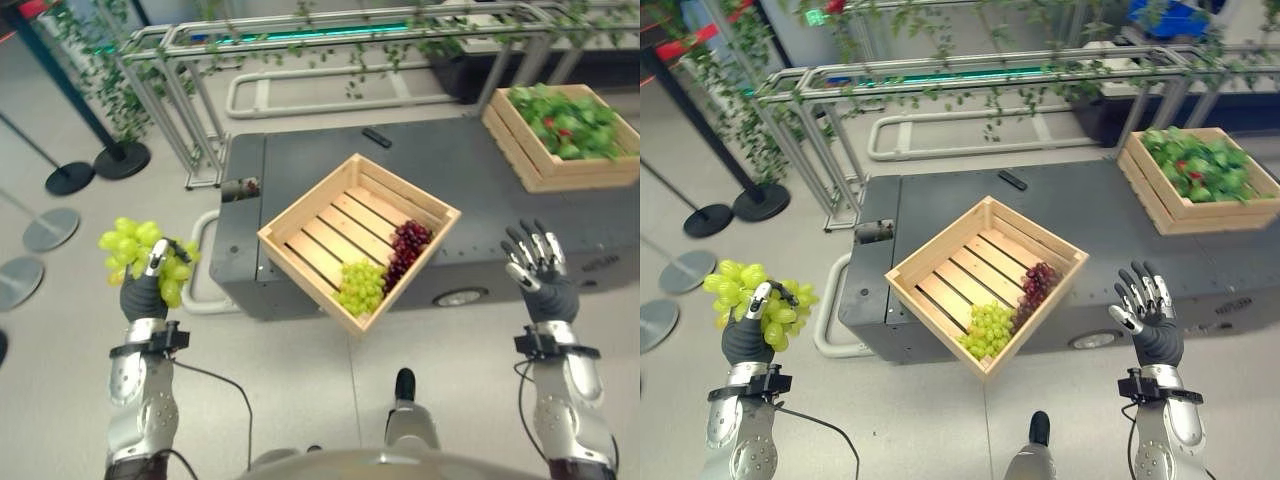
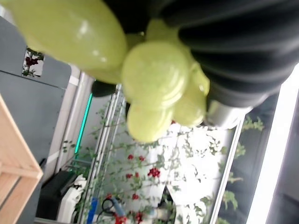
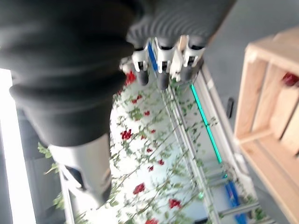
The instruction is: Pick up the fruits from the basket on one side to the basket on the other side
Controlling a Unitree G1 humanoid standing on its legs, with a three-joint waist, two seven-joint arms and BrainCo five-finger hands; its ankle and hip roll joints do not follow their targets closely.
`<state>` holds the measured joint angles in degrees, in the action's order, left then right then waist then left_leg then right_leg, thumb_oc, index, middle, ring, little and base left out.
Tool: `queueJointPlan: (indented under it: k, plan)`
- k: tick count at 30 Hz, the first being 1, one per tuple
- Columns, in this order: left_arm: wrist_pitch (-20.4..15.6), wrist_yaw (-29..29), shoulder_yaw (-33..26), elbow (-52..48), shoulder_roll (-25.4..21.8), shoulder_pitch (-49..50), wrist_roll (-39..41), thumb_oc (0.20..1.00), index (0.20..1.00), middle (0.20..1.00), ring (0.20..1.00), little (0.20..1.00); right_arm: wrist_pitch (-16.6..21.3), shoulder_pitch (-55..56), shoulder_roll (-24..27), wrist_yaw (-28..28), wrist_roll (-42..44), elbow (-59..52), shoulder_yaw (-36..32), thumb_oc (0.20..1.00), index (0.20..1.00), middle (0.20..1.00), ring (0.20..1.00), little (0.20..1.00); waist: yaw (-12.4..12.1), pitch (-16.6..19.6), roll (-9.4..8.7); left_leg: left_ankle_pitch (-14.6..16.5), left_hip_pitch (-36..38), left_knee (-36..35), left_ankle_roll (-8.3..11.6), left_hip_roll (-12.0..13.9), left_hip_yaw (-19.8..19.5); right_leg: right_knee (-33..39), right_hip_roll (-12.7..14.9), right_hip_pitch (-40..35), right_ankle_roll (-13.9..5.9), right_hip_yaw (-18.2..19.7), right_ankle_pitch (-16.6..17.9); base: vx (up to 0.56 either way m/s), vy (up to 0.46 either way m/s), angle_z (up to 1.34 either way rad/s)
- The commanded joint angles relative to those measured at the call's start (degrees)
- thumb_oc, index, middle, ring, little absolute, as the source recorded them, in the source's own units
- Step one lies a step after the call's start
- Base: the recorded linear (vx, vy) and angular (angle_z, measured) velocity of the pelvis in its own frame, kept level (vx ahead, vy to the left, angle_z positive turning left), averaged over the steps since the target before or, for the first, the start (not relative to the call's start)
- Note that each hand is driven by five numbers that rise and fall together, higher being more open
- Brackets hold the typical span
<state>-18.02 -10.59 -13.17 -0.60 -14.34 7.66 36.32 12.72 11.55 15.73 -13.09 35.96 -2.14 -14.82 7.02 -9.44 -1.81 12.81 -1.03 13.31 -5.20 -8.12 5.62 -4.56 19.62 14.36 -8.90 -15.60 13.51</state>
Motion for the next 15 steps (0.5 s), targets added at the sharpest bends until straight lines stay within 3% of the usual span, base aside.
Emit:
queueJointPlan:
  k: [1, 2, 4, 5, 9, 12, 14, 15]
  plan:
    - [-3.9, 0.1, -3.6, -6.1, -4.2, -0.5, -2.9, 0.2, 0.2, 0.2, 0.2, 0.2, 2.3, -2.4, 1.8, -0.9, -0.2, -2.3, -1.2, 1.0, 1.0, 1.0, 1.0, 1.0, -1.1, 2.7, 2.26, -1.8, 4.4, -5.3, 1.23, 1.8, -2.8, -15.9, -10.1, -4.9, 0.87, 5.1, -15.8, -0.15, -0.037, -0.11]
    - [-3.8, 0.5, -3.4, -6.3, -4.0, -0.2, -3.0, 0.2, 0.2, 0.2, 0.2, 0.2, 2.4, -2.2, 1.7, -0.7, -0.1, -1.9, -1.0, 1.0, 1.0, 1.0, 1.0, 1.0, -1.6, 3.6, 1.7, -2.3, 3.8, -5.3, 1.19, 1.5, -3.0, -16.6, -12.0, -7.2, 1.12, 5.8, -17.3, -0.17, -0.094, -0.03]
    - [-4.0, 0.8, -3.9, -6.3, -4.1, -0.1, -3.7, 0.2, 0.2, 0.2, 0.2, 0.2, 2.2, -2.1, 1.7, -0.7, -0.4, -1.8, -1.0, 1.0, 1.0, 1.0, 1.0, 1.0, -2.9, 5.3, 0.4, -3.5, 2.5, -5.7, 1.89, 1.2, -3.9, -8.3, -13.3, -12.0, 1.95, 7.8, -18.8, -0.11, -0.169, -0.11]
    - [-4.4, 1.3, -4.3, -6.2, -4.1, 0.2, -4.3, 0.2, 0.2, 0.2, 0.2, 0.2, 2.6, -2.4, 1.7, -0.6, 0.3, -1.5, -0.8, 1.0, 1.0, 1.0, 1.0, 1.0, -3.6, 6.2, 0.14, -3.8, 1.9, -6.1, 2.25, 1.3, -4.0, -4.0, -13.3, -14.0, 2.07, 8.2, -18.9, -0.07, -0.125, -0.16]
    - [-4.6, 2.5, -5.6, -5.7, -3.6, 2.3, -5.7, 0.2, 0.2, 0.2, 0.2, 0.2, 2.2, -3.0, 2.7, -0.5, 0.6, -1.8, 0.6, 1.0, 1.0, 1.0, 1.0, 1.0, -6.0, 6.8, 0.09, -4.8, 0.4, -5.8, 3.34, 3.2, -3.2, 2.1, -13.3, -15.8, 2.12, 8.3, -17.0, -0.09, -0.184, -0.06]
    - [-4.6, 2.4, -6.3, -5.4, -3.7, 3.9, -6.4, 0.2, 0.2, 0.2, 0.2, 0.2, 1.6, -2.0, 3.3, -2.1, 1.6, -3.3, 0.7, 1.0, 1.0, 1.0, 1.0, 1.0, -7.3, 6.0, -0.48, -6.9, -0.5, -6.2, 4.64, 4.4, -4.8, 4.2, -14.2, -17.8, 2.93, 6.9, -17.3, -0.11, -0.168, 0.08]
    - [-4.4, 1.9, -5.8, -5.5, -3.3, 4.5, -7.0, 0.2, 0.2, 0.2, 0.2, 0.2, 1.6, -0.3, 2.9, -2.6, 2.0, -4.7, 0.5, 1.0, 1.0, 1.0, 1.0, 1.0, -9.4, 3.7, -0.92, -9.7, -4.0, -5.1, 6.02, 4.5, -7.9, 3.9, -14.3, -18.5, 3.53, 3.0, -18.4, -0.19, -0.132, 0.58]
    - [-4.4, 1.9, -5.8, -5.6, -3.3, 4.5, -6.9, 0.2, 0.2, 0.2, 0.2, 0.2, 1.6, -0.3, 2.9, -2.6, 2.0, -4.7, 0.4, 1.0, 1.0, 1.0, 1.0, 1.0, -9.0, 3.8, -0.94, -9.8, -4.2, -4.9, 6.05, 4.4, -8.2, 3.9, -14.3, -18.5, 3.53, 2.6, -18.5, -0.2, -0.076, 1.0]
